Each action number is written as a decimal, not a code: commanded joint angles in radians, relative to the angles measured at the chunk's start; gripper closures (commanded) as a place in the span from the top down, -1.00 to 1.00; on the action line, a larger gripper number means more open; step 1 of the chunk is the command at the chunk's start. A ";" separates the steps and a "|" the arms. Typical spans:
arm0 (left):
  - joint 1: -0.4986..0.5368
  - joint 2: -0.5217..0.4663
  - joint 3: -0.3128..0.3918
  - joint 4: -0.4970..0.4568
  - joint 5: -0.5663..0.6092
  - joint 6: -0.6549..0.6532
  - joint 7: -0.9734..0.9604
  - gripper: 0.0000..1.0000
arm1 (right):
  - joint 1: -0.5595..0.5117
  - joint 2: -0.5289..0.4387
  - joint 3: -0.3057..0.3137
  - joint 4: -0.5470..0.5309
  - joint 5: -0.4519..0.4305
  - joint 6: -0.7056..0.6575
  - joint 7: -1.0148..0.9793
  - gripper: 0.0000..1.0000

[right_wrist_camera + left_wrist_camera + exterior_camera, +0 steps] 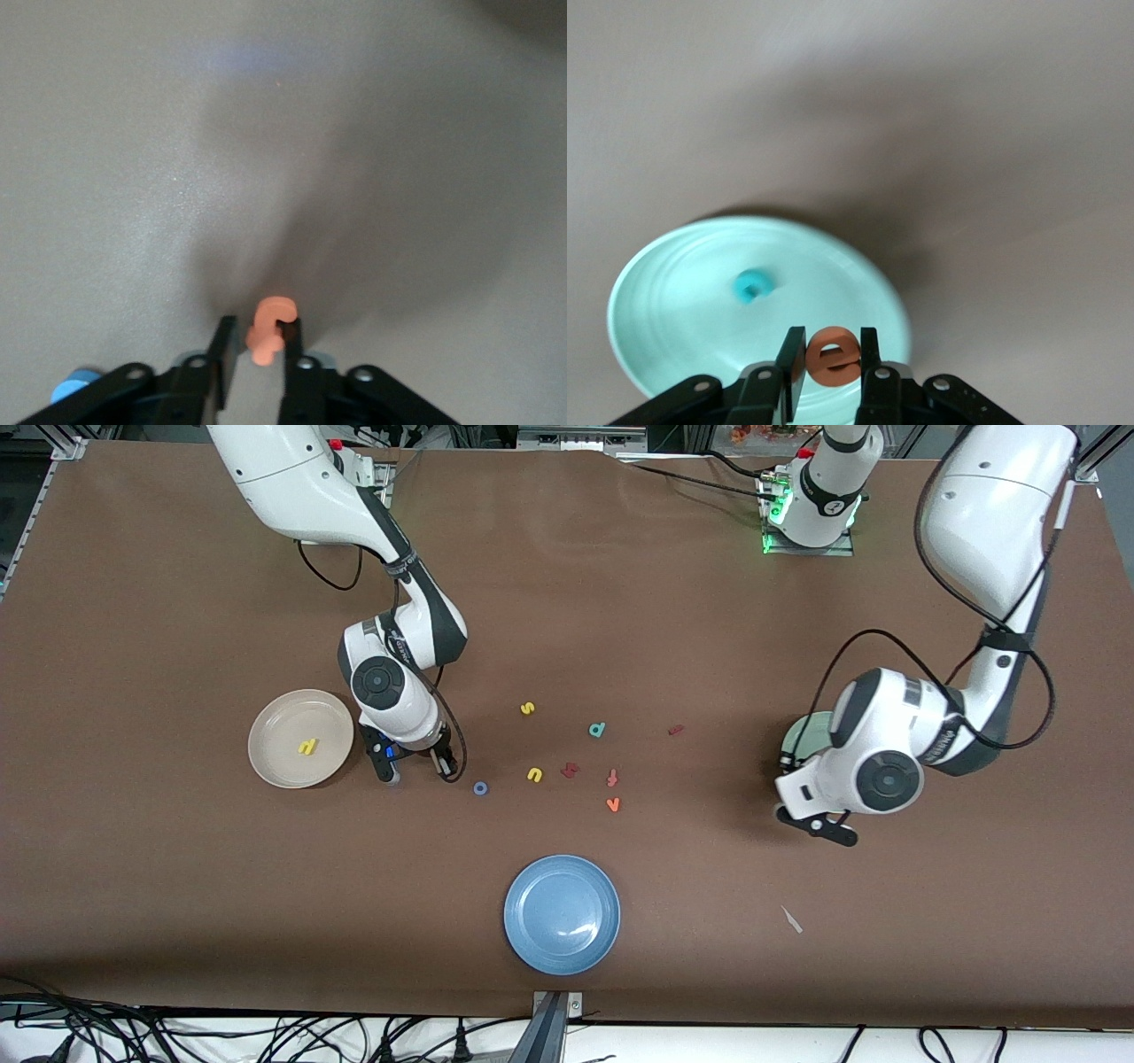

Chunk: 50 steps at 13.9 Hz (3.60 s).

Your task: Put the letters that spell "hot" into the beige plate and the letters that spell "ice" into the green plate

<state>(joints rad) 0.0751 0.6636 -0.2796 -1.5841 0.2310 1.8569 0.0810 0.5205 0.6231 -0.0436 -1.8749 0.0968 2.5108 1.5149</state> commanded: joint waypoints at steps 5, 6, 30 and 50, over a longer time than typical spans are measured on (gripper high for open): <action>0.022 -0.036 -0.016 -0.073 0.034 0.002 0.014 1.00 | -0.010 0.014 0.001 0.055 -0.002 -0.057 -0.071 -1.00; 0.017 -0.048 -0.017 -0.073 0.025 -0.001 0.013 1.00 | -0.026 0.011 -0.004 0.101 0.000 -0.148 -0.131 -1.00; -0.164 -0.005 -0.170 -0.260 -0.087 0.415 -1.066 0.06 | 0.009 -0.277 -0.296 -0.239 0.024 -0.161 -1.032 1.00; -0.006 -0.167 -0.170 -0.260 -0.075 0.104 -0.760 -1.00 | 0.067 0.220 -0.033 0.437 0.061 -0.273 -0.802 0.99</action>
<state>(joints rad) 0.0162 0.5346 -0.4500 -1.8290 0.1639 2.0004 -0.8051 0.5764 0.7769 -0.0736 -1.5344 0.1550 2.2812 0.7159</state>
